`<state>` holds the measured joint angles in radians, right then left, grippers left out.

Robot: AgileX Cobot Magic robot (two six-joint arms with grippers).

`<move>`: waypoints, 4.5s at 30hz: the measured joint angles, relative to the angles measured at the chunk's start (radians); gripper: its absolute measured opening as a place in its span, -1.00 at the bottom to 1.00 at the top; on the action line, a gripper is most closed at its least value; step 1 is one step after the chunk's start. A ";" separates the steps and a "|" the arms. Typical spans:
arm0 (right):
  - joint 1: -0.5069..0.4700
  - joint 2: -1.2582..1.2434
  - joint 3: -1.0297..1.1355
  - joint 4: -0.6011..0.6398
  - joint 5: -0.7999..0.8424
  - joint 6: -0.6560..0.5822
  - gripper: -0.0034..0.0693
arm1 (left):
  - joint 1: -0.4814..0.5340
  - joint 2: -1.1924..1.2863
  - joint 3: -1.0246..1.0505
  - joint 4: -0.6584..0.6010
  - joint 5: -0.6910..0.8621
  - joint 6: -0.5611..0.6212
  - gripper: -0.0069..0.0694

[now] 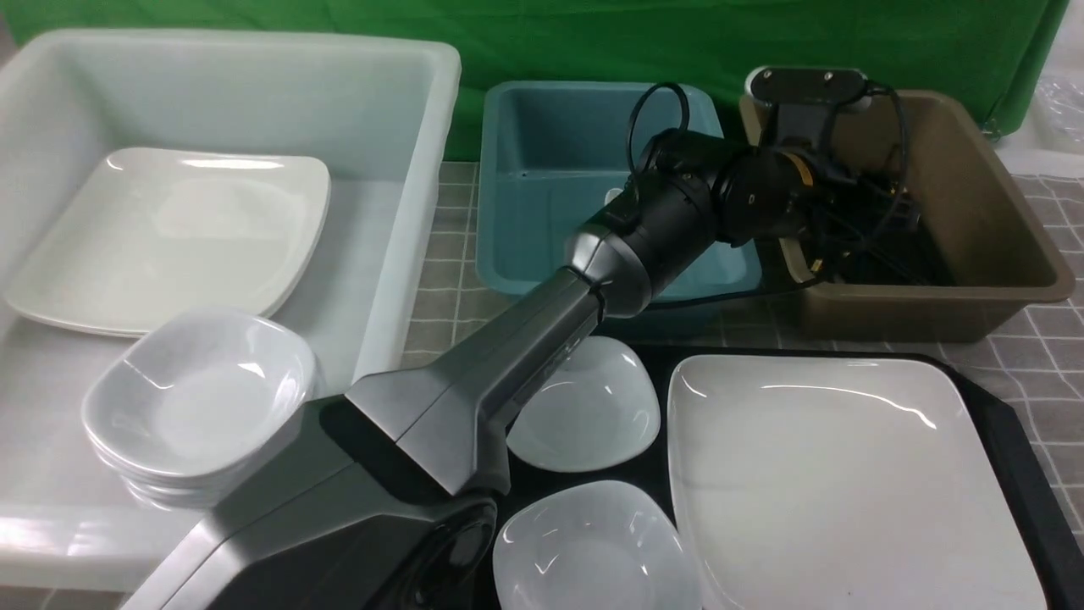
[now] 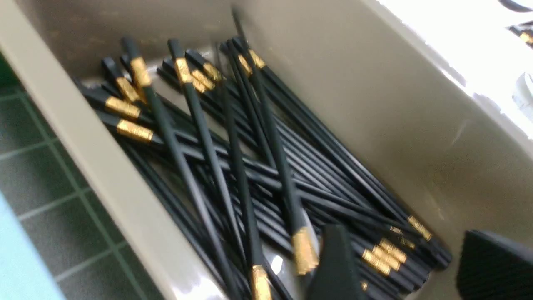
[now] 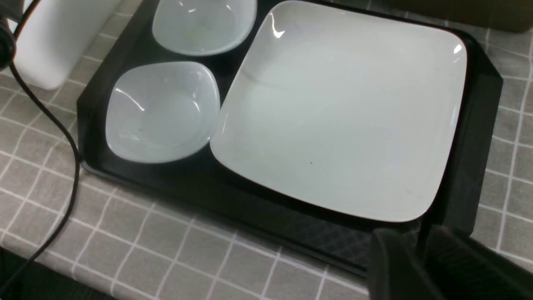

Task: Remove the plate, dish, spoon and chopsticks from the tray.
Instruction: Use the left arm to put the chopsticks into the small storage box on the right, then use the left arm to grab a small plate from the dinner plate, then use the left arm to put the small plate into the large storage box on the left

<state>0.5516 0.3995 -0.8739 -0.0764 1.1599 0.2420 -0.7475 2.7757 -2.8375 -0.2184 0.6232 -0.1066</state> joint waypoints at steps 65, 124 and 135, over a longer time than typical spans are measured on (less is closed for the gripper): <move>0.000 0.035 0.000 -0.101 -0.173 0.004 -0.45 | -0.248 -1.282 1.809 0.058 0.039 0.363 -0.54; 0.000 0.145 0.000 -0.082 -0.306 0.002 -0.37 | -0.326 -1.760 1.692 0.637 0.457 -0.126 -0.76; 0.000 0.253 0.000 -0.052 -0.321 -0.038 -0.37 | 0.064 -1.695 1.889 0.739 0.358 -0.120 -0.76</move>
<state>0.5516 0.6524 -0.8739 -0.1283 0.8390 0.2044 -0.6836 1.0803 -0.9488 0.5204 0.9816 -0.2271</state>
